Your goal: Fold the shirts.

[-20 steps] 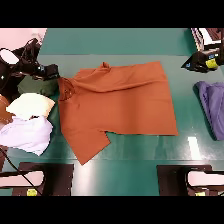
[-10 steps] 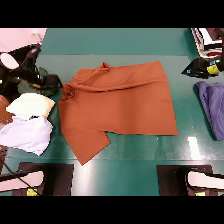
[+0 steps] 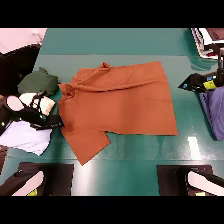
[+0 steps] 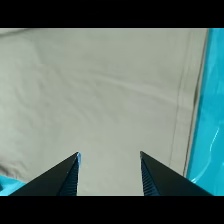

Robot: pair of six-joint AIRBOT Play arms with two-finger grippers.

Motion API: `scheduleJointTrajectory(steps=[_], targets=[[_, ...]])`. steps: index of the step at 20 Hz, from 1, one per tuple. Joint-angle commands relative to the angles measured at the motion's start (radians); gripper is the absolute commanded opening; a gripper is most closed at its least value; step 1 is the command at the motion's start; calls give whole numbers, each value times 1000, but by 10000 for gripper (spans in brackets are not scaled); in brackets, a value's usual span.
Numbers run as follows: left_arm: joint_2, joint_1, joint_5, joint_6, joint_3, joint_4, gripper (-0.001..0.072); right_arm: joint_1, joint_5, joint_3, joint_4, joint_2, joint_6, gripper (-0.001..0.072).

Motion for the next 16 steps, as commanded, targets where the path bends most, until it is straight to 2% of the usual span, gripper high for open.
scheduleJointTrajectory(steps=[1,7,8,10,11,12,13,16], targets=[[26,0,102,-10,-109,-92,663,0,-17,-47,4,25,-3,431],[25,0,165,-3,-136,-135,661,0,-24,-47,5,25,-3,431],[24,0,182,-3,-136,-143,613,0,-23,-47,5,25,-3,431],[23,-2,208,4,-136,-186,290,0,-23,-47,5,25,-3,431],[24,-2,209,39,-136,-222,206,0,-21,-47,5,25,-3,431],[24,-2,209,63,-135,-250,69,0,-14,-47,5,26,-3,431],[24,-2,206,79,-134,-269,27,0,-1,-47,1,26,-3,431],[39,-2,154,78,-72,-258,26,-51,67,-93,-31,28,-7,431]])
